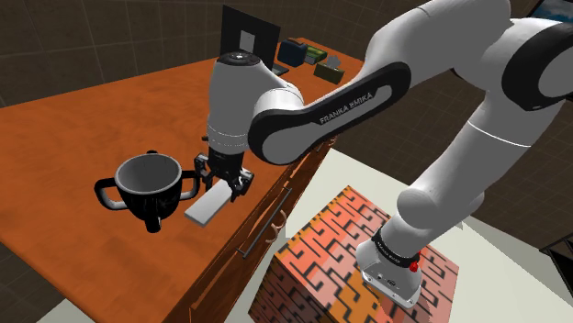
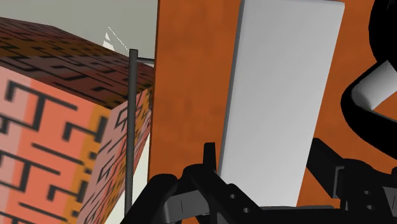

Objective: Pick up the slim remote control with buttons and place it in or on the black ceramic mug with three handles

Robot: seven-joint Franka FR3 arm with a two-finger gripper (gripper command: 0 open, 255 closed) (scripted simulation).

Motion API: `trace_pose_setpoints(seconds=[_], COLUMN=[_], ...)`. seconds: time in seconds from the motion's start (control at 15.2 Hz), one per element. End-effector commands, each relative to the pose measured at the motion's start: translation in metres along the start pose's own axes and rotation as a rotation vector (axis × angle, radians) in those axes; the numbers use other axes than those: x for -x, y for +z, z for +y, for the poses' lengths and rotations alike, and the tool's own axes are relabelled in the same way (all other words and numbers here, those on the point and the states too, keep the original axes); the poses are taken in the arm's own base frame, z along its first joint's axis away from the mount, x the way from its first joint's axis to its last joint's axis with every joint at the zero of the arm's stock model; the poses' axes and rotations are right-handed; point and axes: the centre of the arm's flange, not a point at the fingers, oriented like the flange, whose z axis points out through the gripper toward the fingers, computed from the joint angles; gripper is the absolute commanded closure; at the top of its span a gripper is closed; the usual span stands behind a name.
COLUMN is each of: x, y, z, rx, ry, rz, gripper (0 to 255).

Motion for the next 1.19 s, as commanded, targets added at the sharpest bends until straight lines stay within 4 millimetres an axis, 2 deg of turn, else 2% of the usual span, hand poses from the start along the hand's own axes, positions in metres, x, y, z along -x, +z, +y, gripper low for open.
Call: trace_pose_setpoints(seconds=[0.0, 1.12], x=[0.000, 0.000], y=[-0.010, -0.100], z=[-0.001, -0.003], rx=[0.000, 0.000], ry=[0.000, 0.000], rz=[-0.001, -0.001], gripper=[255, 255])
